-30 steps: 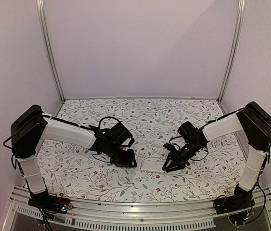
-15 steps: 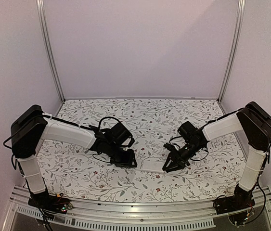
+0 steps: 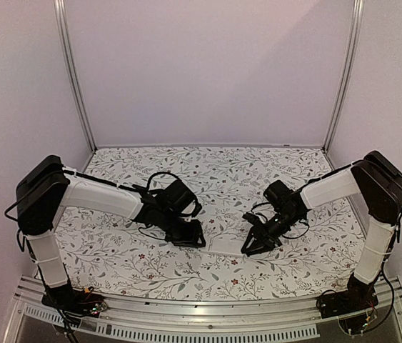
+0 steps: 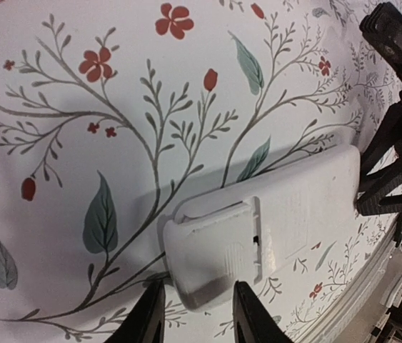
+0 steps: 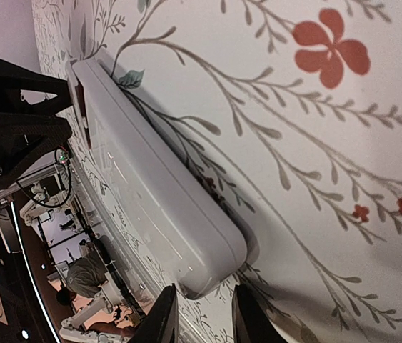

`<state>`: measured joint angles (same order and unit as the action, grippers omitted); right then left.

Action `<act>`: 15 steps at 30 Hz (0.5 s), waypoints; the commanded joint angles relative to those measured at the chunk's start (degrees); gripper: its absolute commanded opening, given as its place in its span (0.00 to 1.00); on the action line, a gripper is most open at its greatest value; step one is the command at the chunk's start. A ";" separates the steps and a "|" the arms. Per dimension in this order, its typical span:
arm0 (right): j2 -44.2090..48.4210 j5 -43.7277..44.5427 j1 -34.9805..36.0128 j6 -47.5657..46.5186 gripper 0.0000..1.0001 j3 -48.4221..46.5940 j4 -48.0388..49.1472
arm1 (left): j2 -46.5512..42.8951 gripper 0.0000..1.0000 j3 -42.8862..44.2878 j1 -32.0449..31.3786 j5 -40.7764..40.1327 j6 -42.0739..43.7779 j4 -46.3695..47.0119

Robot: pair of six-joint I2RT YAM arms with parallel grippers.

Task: Load the batteries into the remote control
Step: Load the battery cover onto the remote control without the battery cover.

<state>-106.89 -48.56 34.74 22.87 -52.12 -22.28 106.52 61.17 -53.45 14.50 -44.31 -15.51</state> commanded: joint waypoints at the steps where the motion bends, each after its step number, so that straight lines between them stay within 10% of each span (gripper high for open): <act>1: -1.30 3.73 -0.36 -0.64 0.27 -0.09 -1.74 | 1.47 0.32 1.19 0.10 0.39 0.81 0.37; 15: -1.47 3.34 -0.31 -0.55 0.24 -0.13 -1.04 | 4.98 0.23 2.55 -0.75 0.79 0.85 -0.84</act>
<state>-106.89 -48.56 34.74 22.85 -52.12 -22.26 109.16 63.42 -53.56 15.03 -44.14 -15.38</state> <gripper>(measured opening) 0.248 0.235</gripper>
